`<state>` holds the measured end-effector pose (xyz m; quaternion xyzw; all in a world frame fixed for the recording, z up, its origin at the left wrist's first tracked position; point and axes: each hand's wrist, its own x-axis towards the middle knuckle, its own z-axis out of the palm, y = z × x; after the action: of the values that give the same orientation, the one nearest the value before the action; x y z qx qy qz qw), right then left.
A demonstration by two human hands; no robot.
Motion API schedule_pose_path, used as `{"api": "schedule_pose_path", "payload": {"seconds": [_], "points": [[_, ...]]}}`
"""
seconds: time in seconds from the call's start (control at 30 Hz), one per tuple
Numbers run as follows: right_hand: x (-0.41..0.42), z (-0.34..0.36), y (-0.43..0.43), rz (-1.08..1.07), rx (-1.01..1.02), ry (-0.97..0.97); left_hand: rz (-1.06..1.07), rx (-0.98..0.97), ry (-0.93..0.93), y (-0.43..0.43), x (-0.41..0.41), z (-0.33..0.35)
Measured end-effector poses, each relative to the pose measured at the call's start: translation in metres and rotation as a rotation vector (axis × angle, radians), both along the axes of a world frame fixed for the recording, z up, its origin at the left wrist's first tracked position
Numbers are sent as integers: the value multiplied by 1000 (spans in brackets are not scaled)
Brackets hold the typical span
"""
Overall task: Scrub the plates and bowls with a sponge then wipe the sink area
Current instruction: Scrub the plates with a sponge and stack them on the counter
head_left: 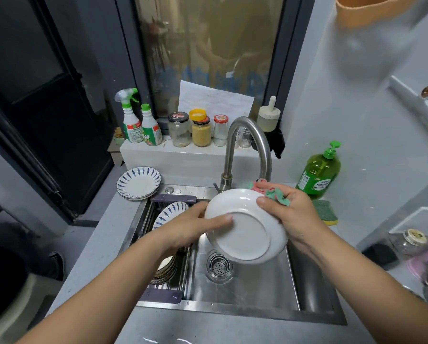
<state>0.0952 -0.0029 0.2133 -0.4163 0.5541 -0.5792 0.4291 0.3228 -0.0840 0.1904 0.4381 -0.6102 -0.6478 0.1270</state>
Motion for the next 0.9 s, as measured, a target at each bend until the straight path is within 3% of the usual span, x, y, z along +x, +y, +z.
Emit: {"api": "schedule_pose_path", "payload": {"seconds": [0.1,0.17,0.3,0.5,0.6,0.67,0.83,0.9], "points": [[0,3,-4,-30,3,-222,127,-68,222,3,-4,-5],[-1,7,-4,-63,-32,-164,197,-49,362,9,-7,-6],[4,16,3,-192,-209,276,287,-5,501,15,-14,-2],[13,16,3,-30,-419,990,317,-4,573,14,-22,14],[24,21,-9,53,-458,1228,279,-60,520,16,-26,16],[26,22,-13,124,-449,1220,274,-78,509,17,-26,17],[1,15,-1,96,-242,786,371,-49,557,9,-13,24],[0,11,3,58,-217,759,392,-23,566,6,-11,26]]}}
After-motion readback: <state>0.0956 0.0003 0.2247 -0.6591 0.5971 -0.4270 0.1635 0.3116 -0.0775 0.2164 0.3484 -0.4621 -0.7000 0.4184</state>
